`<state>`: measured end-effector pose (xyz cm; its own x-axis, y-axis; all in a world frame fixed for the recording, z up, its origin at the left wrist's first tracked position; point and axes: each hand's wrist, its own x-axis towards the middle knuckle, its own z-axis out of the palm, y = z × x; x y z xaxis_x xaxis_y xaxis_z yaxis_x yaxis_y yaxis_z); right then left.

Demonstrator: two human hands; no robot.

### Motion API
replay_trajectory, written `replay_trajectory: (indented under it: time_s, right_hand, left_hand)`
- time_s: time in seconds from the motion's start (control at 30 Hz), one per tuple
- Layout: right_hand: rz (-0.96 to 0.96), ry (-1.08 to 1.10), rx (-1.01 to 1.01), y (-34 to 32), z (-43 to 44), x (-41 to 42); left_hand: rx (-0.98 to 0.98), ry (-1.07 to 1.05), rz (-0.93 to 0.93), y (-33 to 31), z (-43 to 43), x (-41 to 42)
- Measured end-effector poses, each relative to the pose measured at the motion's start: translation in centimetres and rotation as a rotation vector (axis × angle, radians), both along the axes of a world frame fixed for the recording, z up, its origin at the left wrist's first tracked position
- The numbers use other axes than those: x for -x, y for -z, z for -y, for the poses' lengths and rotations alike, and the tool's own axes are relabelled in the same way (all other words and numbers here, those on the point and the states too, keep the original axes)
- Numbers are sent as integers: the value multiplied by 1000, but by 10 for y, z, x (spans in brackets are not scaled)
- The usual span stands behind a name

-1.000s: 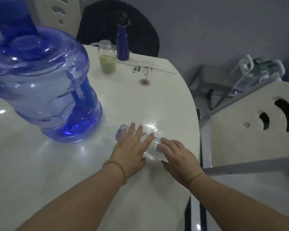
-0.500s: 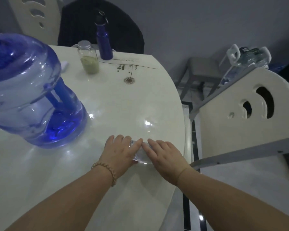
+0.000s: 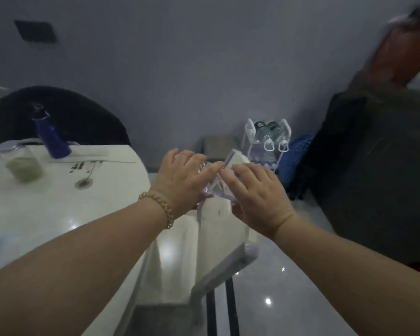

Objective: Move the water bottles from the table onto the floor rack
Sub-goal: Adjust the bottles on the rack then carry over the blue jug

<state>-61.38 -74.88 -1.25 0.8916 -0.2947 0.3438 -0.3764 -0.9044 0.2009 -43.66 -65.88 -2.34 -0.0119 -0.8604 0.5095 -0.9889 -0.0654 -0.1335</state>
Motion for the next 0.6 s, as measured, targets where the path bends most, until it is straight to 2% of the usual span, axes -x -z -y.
replay_trajectory:
  time_s: [0.13, 0.3, 0.6]
  right_hand:
    - [-72, 50, 7, -28, 97, 95]
    - [-263, 62, 68, -39, 186, 182]
    - [-250, 105, -39, -8, 305, 224]
  left_hand:
    - [90, 39, 22, -25, 106, 94]
    - [-3, 85, 19, -31, 199, 179]
    - [-170, 144, 94, -29, 329, 216]
